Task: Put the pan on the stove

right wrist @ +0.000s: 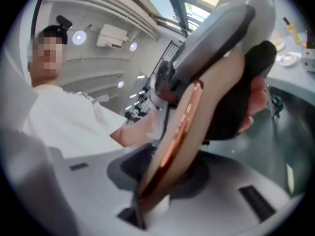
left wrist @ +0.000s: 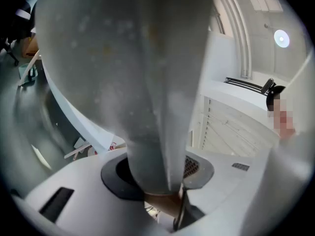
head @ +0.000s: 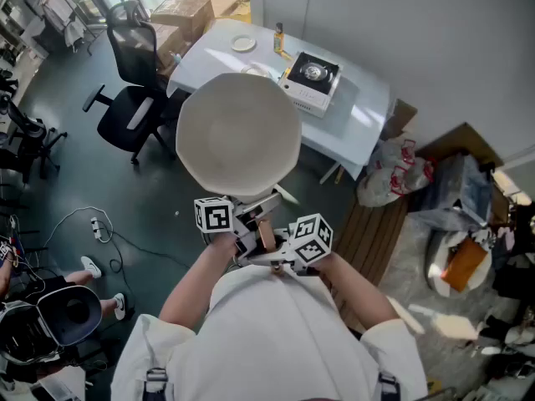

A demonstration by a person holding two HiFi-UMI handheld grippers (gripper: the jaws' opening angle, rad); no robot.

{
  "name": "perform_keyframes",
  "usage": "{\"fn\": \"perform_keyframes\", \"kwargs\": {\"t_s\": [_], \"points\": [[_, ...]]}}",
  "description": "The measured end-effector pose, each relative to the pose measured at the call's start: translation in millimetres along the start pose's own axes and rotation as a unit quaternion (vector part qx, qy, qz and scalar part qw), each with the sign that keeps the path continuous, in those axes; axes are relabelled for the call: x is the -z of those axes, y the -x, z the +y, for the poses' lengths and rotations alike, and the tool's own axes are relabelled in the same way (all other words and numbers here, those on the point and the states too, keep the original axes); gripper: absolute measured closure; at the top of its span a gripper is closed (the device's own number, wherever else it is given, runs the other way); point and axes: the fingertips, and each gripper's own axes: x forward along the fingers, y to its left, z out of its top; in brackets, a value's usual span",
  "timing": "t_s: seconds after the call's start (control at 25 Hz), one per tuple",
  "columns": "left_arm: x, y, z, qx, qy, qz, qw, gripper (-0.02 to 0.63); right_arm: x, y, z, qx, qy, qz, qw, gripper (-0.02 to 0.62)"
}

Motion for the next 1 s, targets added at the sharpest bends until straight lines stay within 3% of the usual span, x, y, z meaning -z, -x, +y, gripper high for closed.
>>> {"fn": "perform_keyframes", "kwargs": {"t_s": [1.0], "points": [[14.3,-19.3,-6.6,-0.014,-0.011,-0.013,0.9998,0.431,15.6,25.9,10.3,-0.013,0.003,0.007,1.0,0.472]]}}
